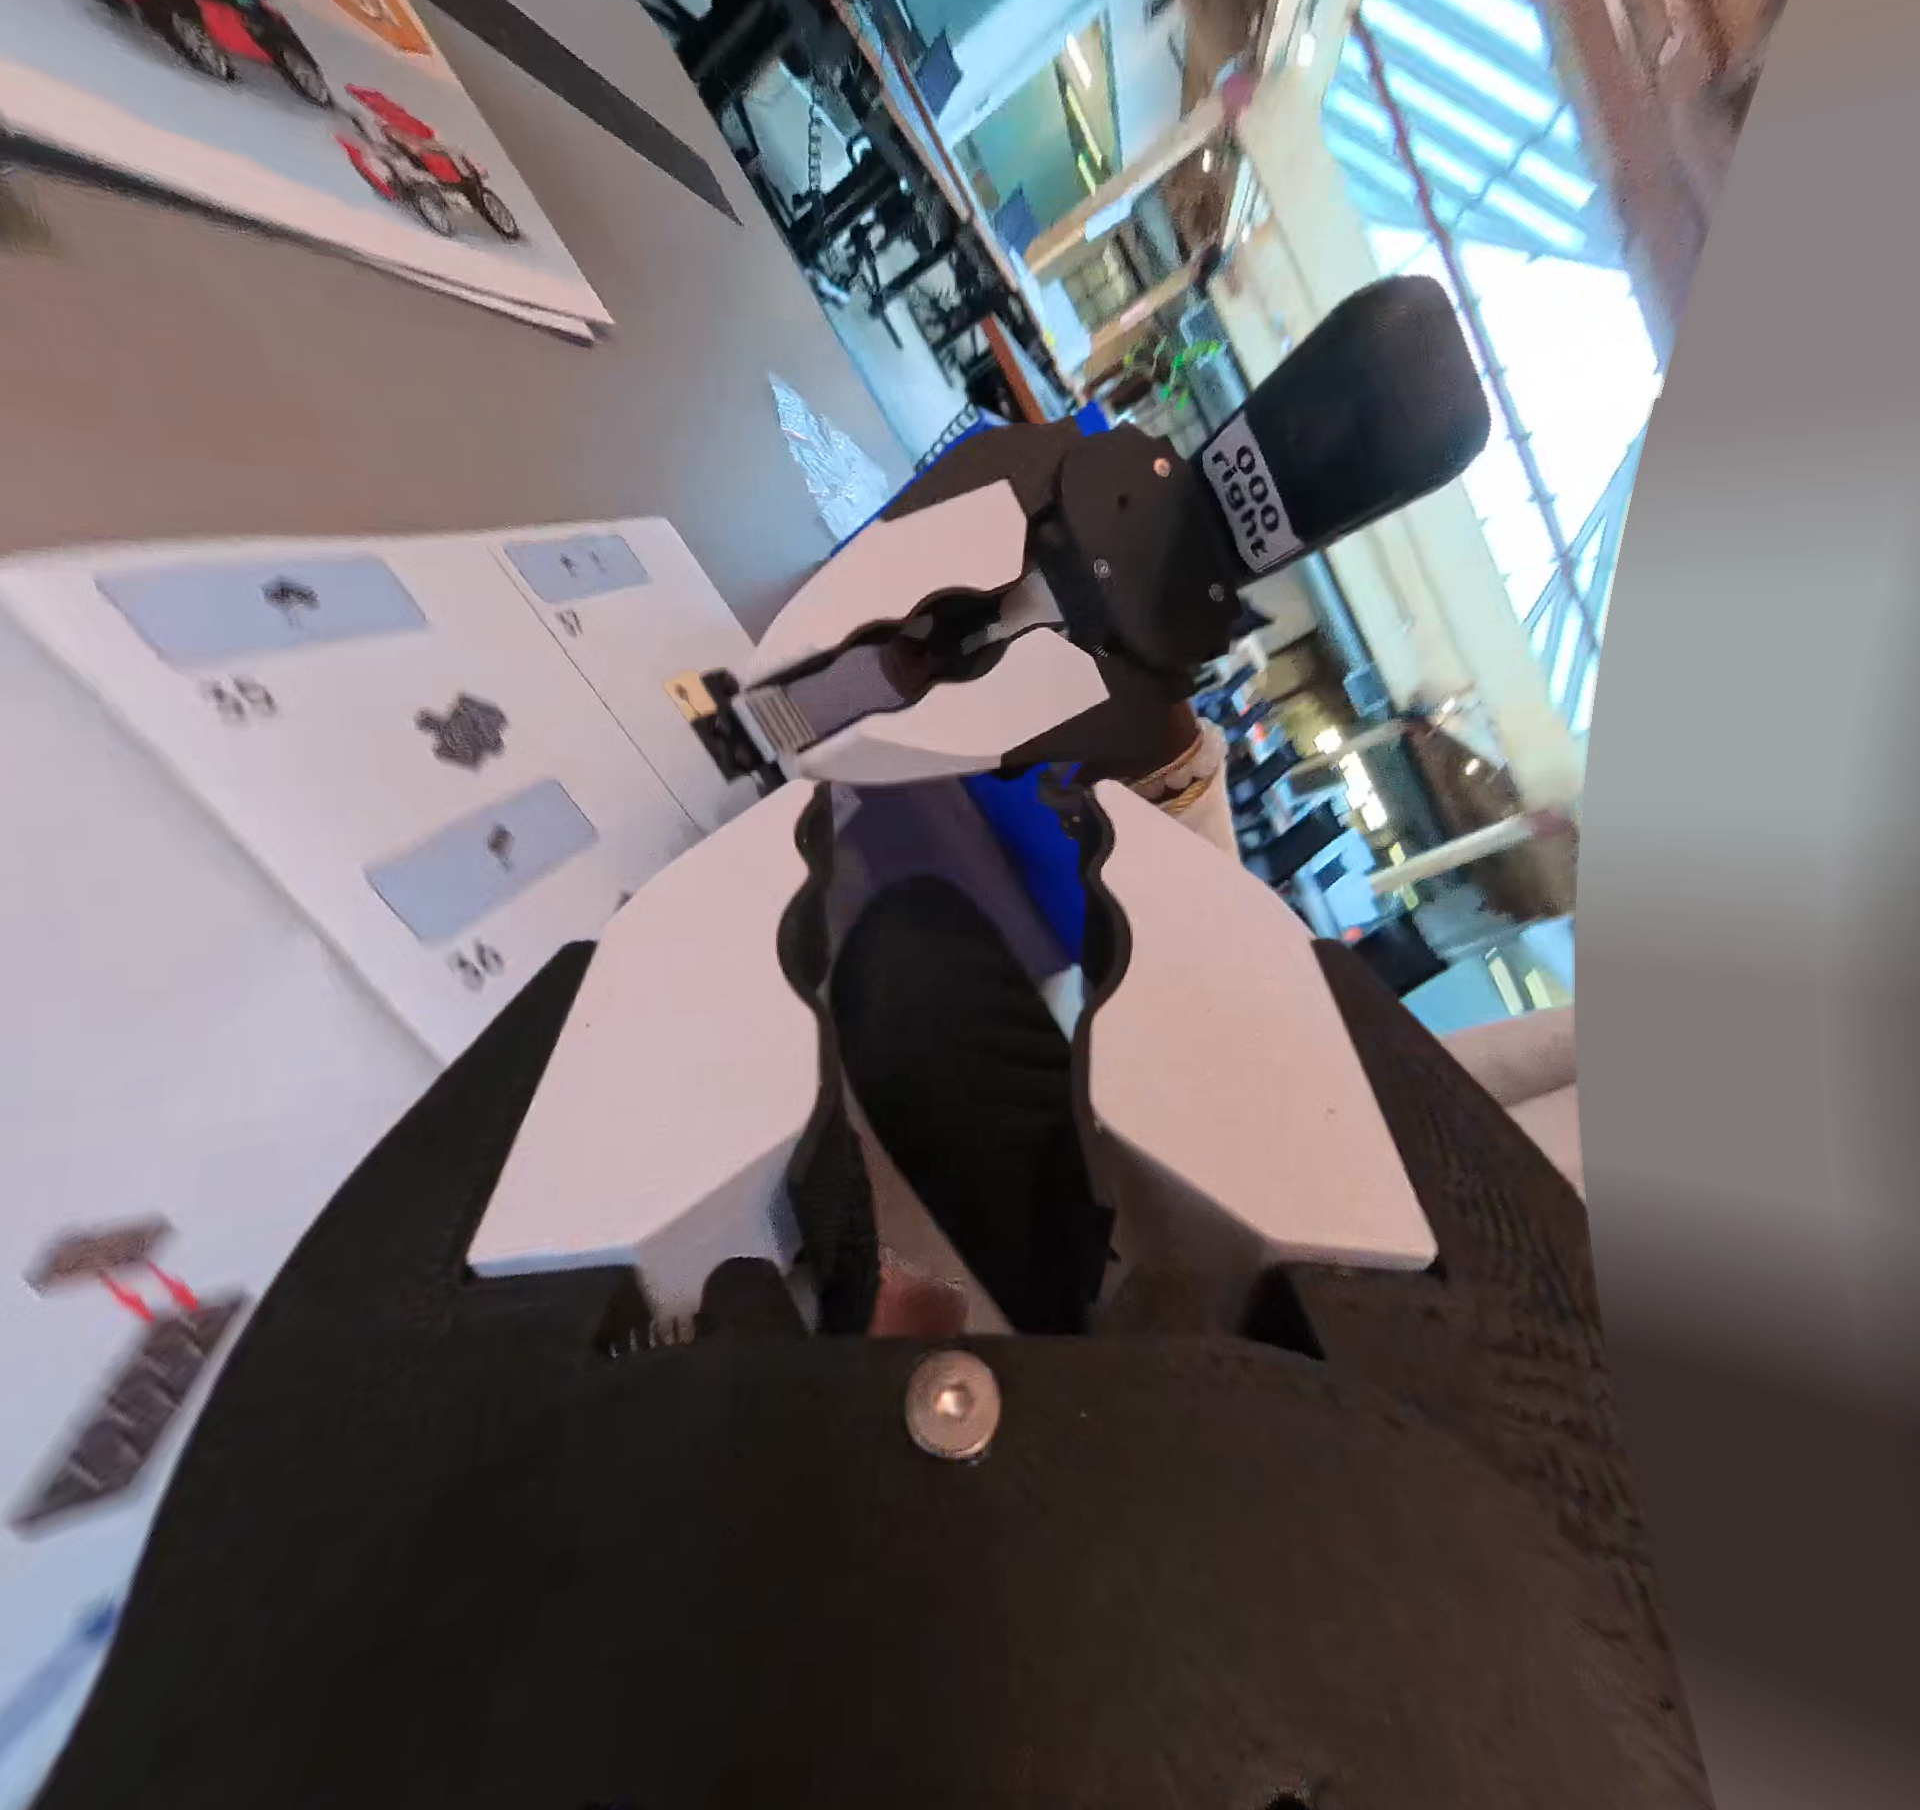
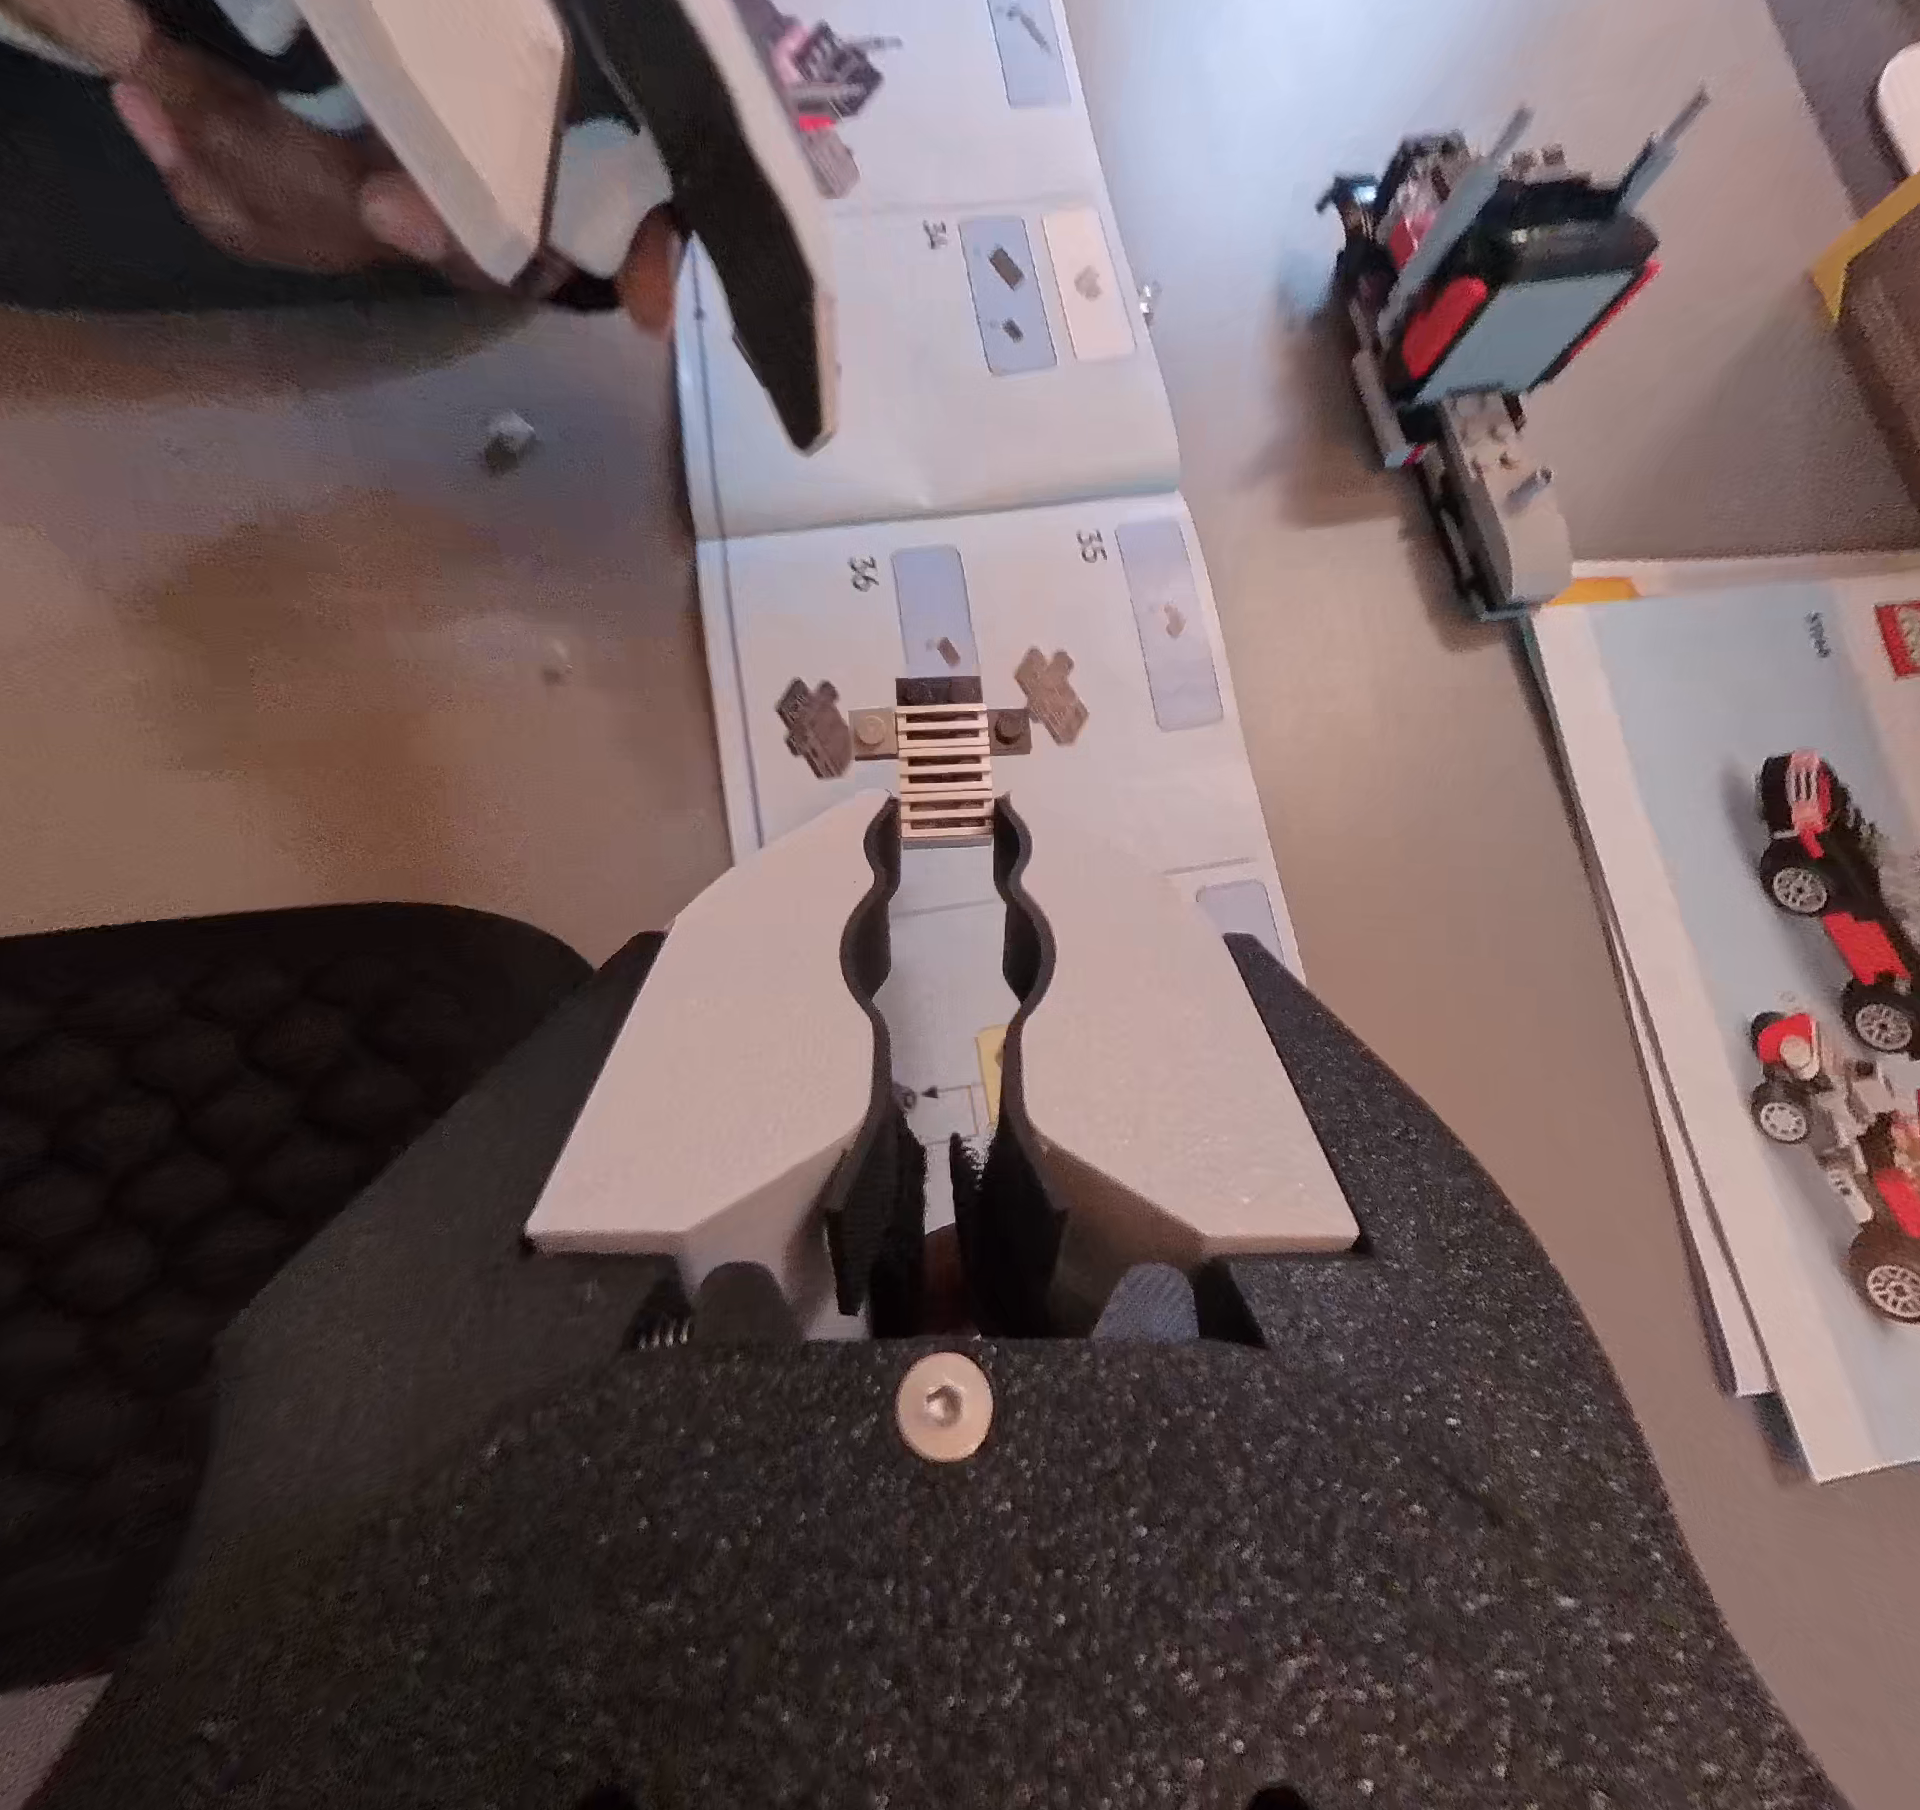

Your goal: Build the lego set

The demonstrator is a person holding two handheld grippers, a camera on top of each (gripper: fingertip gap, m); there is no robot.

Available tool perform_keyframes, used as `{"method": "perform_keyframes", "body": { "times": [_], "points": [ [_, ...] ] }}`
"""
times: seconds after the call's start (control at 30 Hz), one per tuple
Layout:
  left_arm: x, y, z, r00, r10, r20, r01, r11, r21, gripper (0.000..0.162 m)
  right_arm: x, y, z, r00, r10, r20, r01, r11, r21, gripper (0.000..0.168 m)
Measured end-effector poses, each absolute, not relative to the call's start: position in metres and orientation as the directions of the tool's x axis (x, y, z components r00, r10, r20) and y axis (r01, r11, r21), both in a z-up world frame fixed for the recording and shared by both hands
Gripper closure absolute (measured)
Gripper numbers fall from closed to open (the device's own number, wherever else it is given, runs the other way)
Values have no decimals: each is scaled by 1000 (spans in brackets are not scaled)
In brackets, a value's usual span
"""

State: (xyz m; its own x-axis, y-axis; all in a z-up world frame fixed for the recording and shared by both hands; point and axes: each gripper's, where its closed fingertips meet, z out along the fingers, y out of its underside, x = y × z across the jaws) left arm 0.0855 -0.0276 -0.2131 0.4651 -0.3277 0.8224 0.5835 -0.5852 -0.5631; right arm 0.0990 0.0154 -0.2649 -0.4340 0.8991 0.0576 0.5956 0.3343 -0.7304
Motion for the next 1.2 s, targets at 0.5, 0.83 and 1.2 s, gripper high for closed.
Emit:
{"method": "perform_keyframes", "body": {
  "times": [0.5,0.83,1.2],
  "points": [
    [116,-56,-212,86,-193,977,770,-609,-188,130,98,-42,-214,-529,832,167,510,469,-721,151],
    [112,-57,-210,29,-217,976,783,-602,-157,145,97,-51,-214,-559,809,181,498,502,-707,151],
    [111,-71,-173,219,-487,846,720,-504,-476,152,96,-69,-166,-510,703,496,153,641,-752,150]
  ]
}}
